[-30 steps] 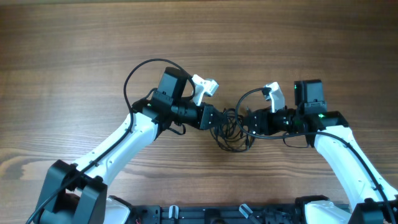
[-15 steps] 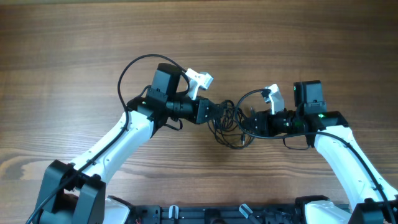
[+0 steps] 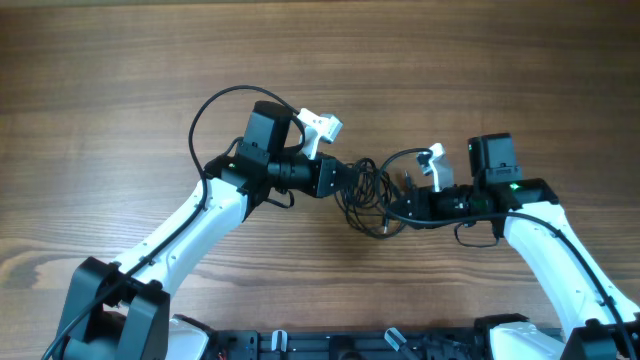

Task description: Untangle cables

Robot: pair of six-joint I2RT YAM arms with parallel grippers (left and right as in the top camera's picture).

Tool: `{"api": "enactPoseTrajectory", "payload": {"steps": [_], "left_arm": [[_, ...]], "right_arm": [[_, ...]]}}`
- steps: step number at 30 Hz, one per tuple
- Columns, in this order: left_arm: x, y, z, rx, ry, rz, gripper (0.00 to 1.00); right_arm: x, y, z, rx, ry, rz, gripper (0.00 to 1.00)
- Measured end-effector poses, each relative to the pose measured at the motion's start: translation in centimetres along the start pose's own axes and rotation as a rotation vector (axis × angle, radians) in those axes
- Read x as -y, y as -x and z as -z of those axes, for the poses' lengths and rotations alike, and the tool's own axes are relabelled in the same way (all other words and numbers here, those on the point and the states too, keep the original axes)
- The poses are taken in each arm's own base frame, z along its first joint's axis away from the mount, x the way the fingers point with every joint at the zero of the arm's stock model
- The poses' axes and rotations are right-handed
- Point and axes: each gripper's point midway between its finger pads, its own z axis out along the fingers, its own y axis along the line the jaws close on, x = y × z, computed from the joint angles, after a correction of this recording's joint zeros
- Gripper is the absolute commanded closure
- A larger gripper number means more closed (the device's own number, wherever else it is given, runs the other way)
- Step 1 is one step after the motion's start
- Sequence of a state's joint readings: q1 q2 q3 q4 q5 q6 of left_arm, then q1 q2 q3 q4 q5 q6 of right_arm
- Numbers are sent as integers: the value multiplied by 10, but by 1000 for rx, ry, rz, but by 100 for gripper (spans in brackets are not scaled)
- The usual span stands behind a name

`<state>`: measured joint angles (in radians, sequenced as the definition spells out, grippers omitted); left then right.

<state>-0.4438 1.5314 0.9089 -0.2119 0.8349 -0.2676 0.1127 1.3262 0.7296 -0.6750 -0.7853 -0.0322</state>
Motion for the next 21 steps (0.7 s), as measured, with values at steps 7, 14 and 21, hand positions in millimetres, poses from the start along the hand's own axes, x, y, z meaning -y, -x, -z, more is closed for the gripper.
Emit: {"api": "enactPoseTrajectory", "payload": {"steps": [7,14,21], "left_arm": [[0,0,0,0,0,1,96],[0,0,0,0,0,4,96],[0,0,0,0,0,4,96]], "right_arm": [[-17,-10,-12,-56,27,56,49],[-35,-30,-24,-144,54,95,46],[-54,-47,-35,-215,82,155,85]]}}
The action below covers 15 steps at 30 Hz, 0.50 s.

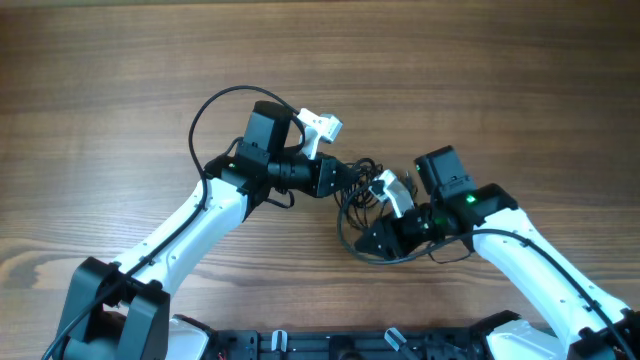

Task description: Untangle cables

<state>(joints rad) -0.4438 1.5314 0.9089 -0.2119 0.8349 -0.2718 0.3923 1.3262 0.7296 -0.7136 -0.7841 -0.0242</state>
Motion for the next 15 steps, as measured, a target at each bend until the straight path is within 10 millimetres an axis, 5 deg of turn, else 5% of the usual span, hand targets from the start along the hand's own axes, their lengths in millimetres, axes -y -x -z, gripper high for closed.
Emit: {"api": "enactPoseTrajectory", "payload": {"steps": [1,4,9,15], "left_arm": [[0,0,0,0,1,0,96],[-3,1,1,6,12,2,96],[-23,8,16,37,53,62,96],[-46,3,37,38,76,187,96]], "right_arm": [[-1,-2,-1,-11,-5,-5,96],[18,-7,-1,-23,-118,-96,96],[82,-26,22,21,-534,-510,96],[107,-19,43,197,-720,-783,83]]}}
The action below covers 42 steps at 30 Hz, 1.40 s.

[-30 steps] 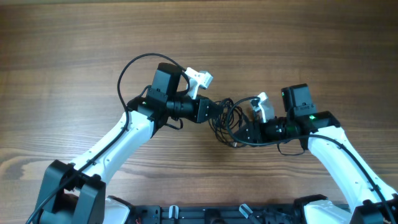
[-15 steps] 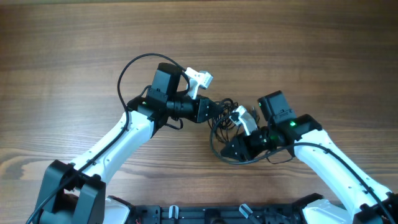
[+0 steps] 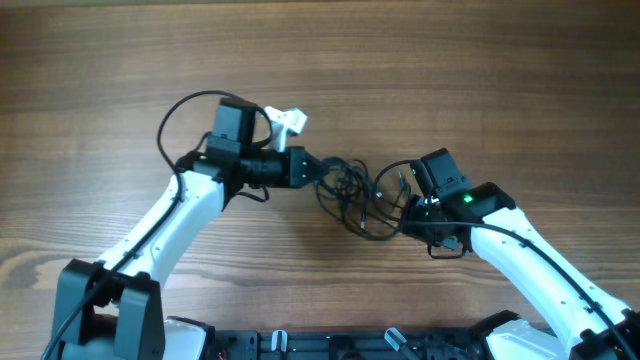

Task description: Untangle cables

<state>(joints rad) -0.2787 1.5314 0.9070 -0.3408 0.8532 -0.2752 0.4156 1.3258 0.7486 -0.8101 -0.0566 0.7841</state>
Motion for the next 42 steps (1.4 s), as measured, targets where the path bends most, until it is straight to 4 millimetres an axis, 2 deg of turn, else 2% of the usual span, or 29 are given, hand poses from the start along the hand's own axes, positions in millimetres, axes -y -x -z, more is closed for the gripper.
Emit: {"api": "enactPoseTrajectory", "payload": {"steps": [10,12,13,16,18,19,20,22,23,26,28,31,35,39,42], "left_arm": [[-4,7,10,24,-24,31,96],[-11,16,19,60,-23,50,96],[-18,22,28,87,-16,69,96],[-24,29,43,120,-48,98,96],[-25,32,50,134,-69,109,96],[-24,32,51,133,-80,109,96],[-20,31,50,125,-96,105,96],[-13,27,45,102,-116,94,96],[-8,24,41,88,-126,82,96],[7,10,25,24,-146,37,96],[8,-4,14,-24,-108,24,96],[-8,-24,0,-86,42,25,96],[-29,-39,-11,-122,241,-20,96],[-33,-42,-16,-125,311,-69,96],[-24,-40,-23,-119,288,-110,96]], "right_arm": [[10,7,0,47,-54,-173,81],[31,6,-3,77,-137,-232,80],[35,6,-4,84,-151,-247,80],[46,5,-8,107,-190,-288,77],[47,6,-14,122,-182,-295,70],[43,8,-16,129,-163,-279,57],[32,16,-18,143,-108,-235,48],[1,25,-19,145,28,-91,34],[-19,26,-17,138,120,19,30],[-58,20,-10,110,310,260,27],[-71,15,-5,103,382,345,27],[-82,14,0,109,442,412,27],[-86,14,2,117,461,424,27],[-83,18,0,120,439,371,26],[-85,22,1,135,443,340,26]]}}
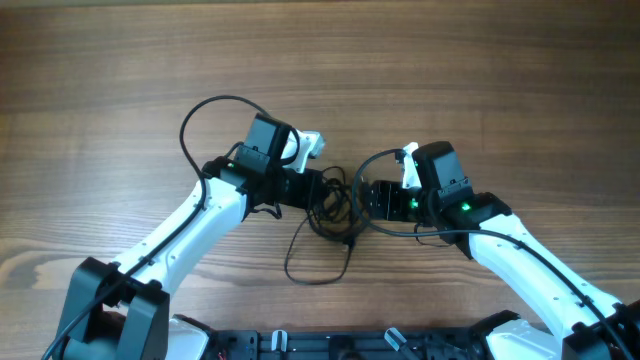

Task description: Untangle cables

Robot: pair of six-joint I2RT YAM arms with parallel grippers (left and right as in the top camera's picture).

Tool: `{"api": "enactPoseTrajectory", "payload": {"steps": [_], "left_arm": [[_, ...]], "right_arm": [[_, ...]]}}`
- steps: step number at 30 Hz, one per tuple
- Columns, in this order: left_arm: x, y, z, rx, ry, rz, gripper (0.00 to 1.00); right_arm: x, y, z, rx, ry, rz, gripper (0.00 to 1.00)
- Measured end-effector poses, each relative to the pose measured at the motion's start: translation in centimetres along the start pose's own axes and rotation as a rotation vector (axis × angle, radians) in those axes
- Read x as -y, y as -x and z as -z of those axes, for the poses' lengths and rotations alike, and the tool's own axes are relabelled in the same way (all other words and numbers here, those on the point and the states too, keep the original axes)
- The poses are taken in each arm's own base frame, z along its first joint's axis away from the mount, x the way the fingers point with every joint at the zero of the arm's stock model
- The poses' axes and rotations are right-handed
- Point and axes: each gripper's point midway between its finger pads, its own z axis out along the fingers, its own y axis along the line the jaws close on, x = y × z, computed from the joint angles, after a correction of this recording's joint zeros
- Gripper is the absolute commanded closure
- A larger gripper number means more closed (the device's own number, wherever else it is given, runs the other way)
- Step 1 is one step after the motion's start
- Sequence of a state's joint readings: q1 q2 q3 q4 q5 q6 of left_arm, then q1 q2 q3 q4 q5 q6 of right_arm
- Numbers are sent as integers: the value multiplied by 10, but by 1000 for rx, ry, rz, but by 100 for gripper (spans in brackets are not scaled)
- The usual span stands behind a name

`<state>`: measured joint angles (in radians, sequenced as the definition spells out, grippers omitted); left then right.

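A knot of thin black cables point(336, 208) lies at the middle of the wooden table, and one loose loop point(300, 265) trails from it toward the front edge. My left gripper point(322, 190) reaches in from the left with its tips buried in the knot, apparently shut on it. From the right, my right gripper point(363, 197) points left, its tips touching the knot's right side. Its dark fingers merge with the strands, so their gap is unreadable.
The wooden table point(120, 80) stretches wide behind and to both sides of the arms. The left arm's own black cable loop point(196, 125) arches over its forearm. Dark base hardware point(330, 345) runs along the front edge.
The left gripper has moved right and slightly nearer with the knot. The right gripper now lies level, pointing left at the knot. A long loop now hangs out toward the front edge.
At first both grippers met at the knot in mid table. Then the right gripper stood lower and to the left, under the knot. After that the left gripper and the knot stood further left, stretched wider. Now both grippers close in again and a loop lies free.
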<state>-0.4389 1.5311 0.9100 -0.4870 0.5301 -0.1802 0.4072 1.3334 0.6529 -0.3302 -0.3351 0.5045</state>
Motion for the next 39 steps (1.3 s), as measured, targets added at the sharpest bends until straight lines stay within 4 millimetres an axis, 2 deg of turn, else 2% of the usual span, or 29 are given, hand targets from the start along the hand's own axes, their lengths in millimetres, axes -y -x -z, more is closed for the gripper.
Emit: {"api": "enactPoseTrajectory", "payload": {"steps": [3,10,14,16,19,27,34,36,39], "left_arm": [[17,-1,-2,-5,-76,-66,96],[36,-1,0,-10,-180,-111,96],[45,4,2,9,-228,-134,96],[49,5,3,15,-250,-142,96],[53,4,4,12,-275,-146,96],[57,4,5,8,-300,-150,96],[52,6,4,19,-266,-151,95],[50,7,3,22,-255,-151,90],[48,10,3,35,-241,-151,90]], "right_arm": [[-5,10,0,39,18,-11,25],[-17,25,2,94,78,-100,34],[-22,20,2,65,112,-121,43],[-24,17,2,45,124,-121,53],[-23,9,2,13,122,-126,61],[-27,2,2,-23,146,-124,62],[-32,-4,3,-55,177,-126,60],[-32,-5,4,-64,180,-129,60],[-33,-12,4,-95,186,-138,60]]}}
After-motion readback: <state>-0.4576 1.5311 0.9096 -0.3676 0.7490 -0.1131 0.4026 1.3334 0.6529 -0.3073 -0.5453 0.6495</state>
